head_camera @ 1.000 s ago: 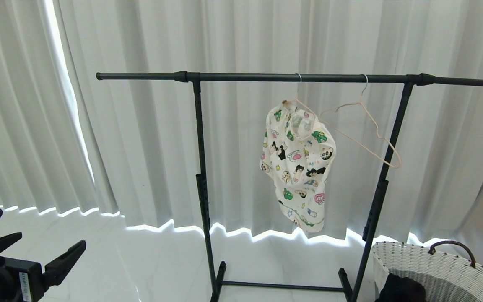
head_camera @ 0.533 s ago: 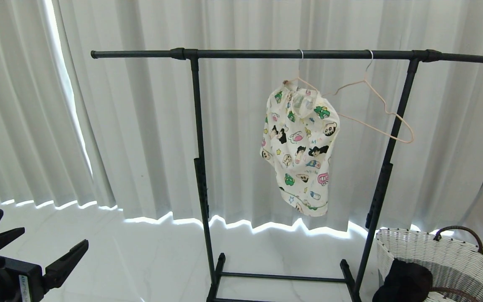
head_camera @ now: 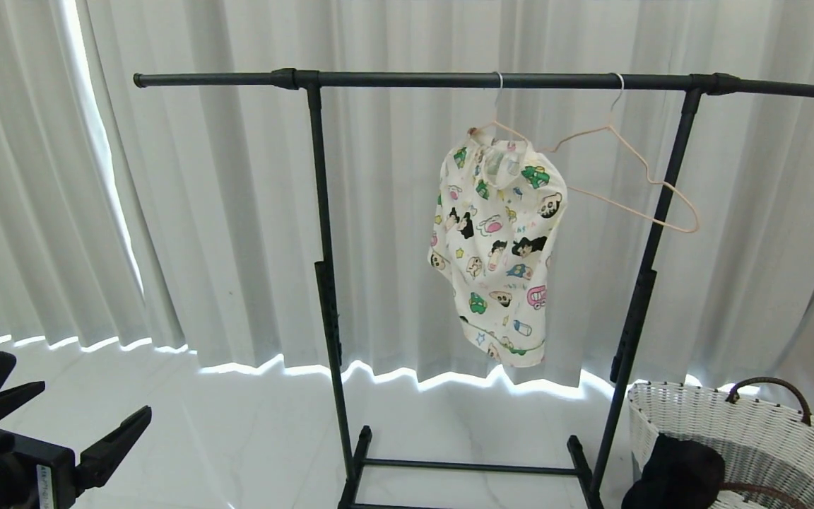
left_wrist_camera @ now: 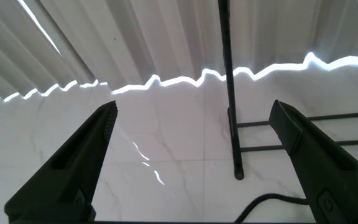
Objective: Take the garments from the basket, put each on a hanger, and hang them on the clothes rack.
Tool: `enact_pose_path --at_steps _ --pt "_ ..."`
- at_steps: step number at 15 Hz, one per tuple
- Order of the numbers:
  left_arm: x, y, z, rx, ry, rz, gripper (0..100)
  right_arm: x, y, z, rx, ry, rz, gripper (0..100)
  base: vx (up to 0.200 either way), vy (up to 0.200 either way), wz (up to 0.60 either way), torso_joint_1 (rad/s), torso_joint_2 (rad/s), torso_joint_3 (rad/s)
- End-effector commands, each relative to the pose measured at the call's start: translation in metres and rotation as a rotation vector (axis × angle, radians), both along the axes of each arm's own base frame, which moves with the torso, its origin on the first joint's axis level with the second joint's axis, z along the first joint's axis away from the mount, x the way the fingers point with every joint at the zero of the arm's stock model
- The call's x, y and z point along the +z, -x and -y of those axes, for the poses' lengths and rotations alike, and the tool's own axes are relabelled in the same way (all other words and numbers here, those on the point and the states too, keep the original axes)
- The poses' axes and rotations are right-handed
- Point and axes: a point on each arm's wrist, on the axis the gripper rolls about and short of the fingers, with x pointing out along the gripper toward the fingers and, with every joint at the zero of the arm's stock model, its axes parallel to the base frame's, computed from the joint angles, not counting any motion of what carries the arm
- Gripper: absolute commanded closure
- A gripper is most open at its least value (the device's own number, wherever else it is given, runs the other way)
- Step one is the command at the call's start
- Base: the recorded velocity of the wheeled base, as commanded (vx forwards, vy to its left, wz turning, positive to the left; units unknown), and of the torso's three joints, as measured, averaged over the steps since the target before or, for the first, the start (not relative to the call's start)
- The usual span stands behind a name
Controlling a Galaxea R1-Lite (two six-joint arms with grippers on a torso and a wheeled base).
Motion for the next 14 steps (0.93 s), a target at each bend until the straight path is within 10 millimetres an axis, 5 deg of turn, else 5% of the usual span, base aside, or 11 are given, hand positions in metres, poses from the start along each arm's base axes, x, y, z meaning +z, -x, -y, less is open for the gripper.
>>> enact_pose_path --at_steps 1,5,11,14 --pt "0.000 0.000 0.000 -0.003 -0.002 0.001 0 -0.001 0.000 0.000 0.000 0.000 -0.003 0 0.000 -0.200 0.00 0.002 0.01 0.007" --pt "0.000 0.000 0.003 -0.027 -0.005 0.001 0 -0.002 0.002 0.000 0.000 0.000 -0.003 0 0.000 -0.200 0.00 -0.003 0.00 0.007" --pt "0.000 0.000 0.003 -0.032 0.005 0.002 0 -0.006 0.000 -0.005 0.090 -0.022 -0.026 0 0.000 0.000 0.00 0.000 0.00 0.000" --pt "0.001 -0.001 0.003 -0.051 0.010 0.002 0 -0.020 0.003 -0.007 0.181 -0.058 -0.077 0 0.200 0.000 0.00 0.002 0.00 0.006"
